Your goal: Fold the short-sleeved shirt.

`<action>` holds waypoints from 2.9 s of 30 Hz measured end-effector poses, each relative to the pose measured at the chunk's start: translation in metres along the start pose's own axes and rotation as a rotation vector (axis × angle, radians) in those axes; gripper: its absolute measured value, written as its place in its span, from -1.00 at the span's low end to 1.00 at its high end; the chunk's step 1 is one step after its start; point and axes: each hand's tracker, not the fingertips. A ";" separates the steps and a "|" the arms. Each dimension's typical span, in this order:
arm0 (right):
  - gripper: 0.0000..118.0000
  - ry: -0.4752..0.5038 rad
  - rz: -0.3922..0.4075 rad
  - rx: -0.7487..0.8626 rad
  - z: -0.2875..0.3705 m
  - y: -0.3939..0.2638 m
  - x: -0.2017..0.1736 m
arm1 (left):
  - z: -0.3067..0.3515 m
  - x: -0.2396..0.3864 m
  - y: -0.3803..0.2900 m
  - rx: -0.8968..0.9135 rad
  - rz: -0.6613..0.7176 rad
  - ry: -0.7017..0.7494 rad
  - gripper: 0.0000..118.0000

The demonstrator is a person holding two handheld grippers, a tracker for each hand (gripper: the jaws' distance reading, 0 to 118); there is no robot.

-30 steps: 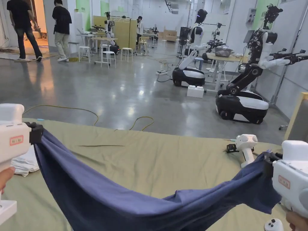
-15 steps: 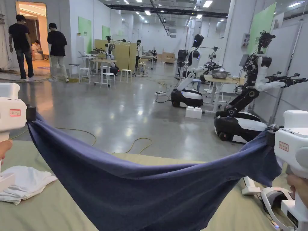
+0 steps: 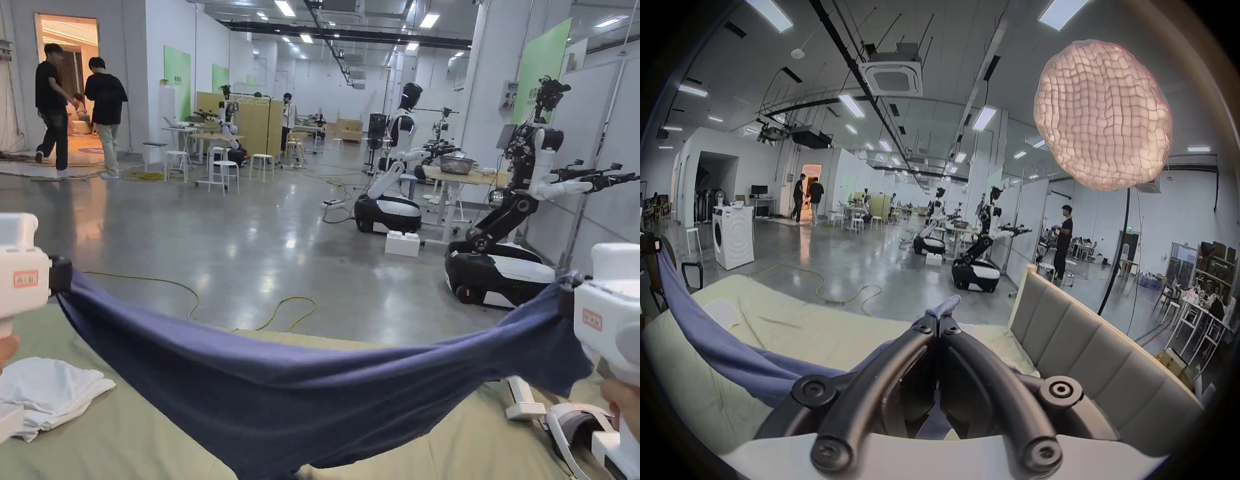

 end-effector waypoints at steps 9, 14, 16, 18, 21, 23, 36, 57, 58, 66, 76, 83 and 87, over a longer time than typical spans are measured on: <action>-1.00 0.004 0.076 -0.161 0.063 -0.139 -0.003 | 0.039 -0.014 -0.161 -0.160 0.062 -0.016 -0.90; -1.00 -0.010 0.072 -0.264 0.104 -0.202 0.003 | 0.075 -0.028 -0.240 -0.259 0.148 -0.006 -0.90; -1.00 -0.002 0.062 -0.299 0.119 -0.222 0.005 | 0.088 -0.035 -0.268 -0.294 0.155 0.003 -0.90; -1.00 -0.009 0.077 -0.318 0.133 -0.240 0.004 | 0.100 -0.039 -0.290 -0.328 0.158 0.015 -0.90; -1.00 -0.007 0.098 -0.361 0.149 -0.265 0.000 | 0.107 -0.045 -0.315 -0.376 0.180 0.028 -0.90; -1.00 -0.004 0.112 -0.397 0.157 -0.281 -0.004 | 0.107 -0.047 -0.325 -0.409 0.187 0.031 -0.90; -0.08 -0.023 0.059 -0.409 0.182 -0.320 -0.024 | 0.110 -0.037 -0.324 -0.395 0.066 0.176 -0.17; -0.77 0.061 -0.075 0.065 0.171 -0.196 -0.169 | 0.125 0.129 -0.220 0.093 -0.090 -0.084 -0.77; -0.92 0.069 -0.084 0.068 0.170 -0.195 -0.169 | 0.125 0.131 -0.219 0.098 -0.102 -0.087 -0.87; -1.00 0.117 -0.081 0.085 0.168 -0.196 -0.172 | 0.118 0.121 -0.236 0.039 -0.124 -0.053 -1.00; -1.00 0.166 -0.058 -0.038 0.151 -0.225 -0.173 | 0.076 -0.004 -0.310 -0.400 0.099 0.032 -0.99; -1.00 0.179 -0.046 -0.118 0.138 -0.239 -0.180 | 0.038 -0.075 -0.333 -0.601 0.270 0.081 -0.41; -1.00 0.191 -0.027 -0.150 0.131 -0.245 -0.185 | 0.024 -0.088 -0.347 -0.702 0.368 0.103 -0.09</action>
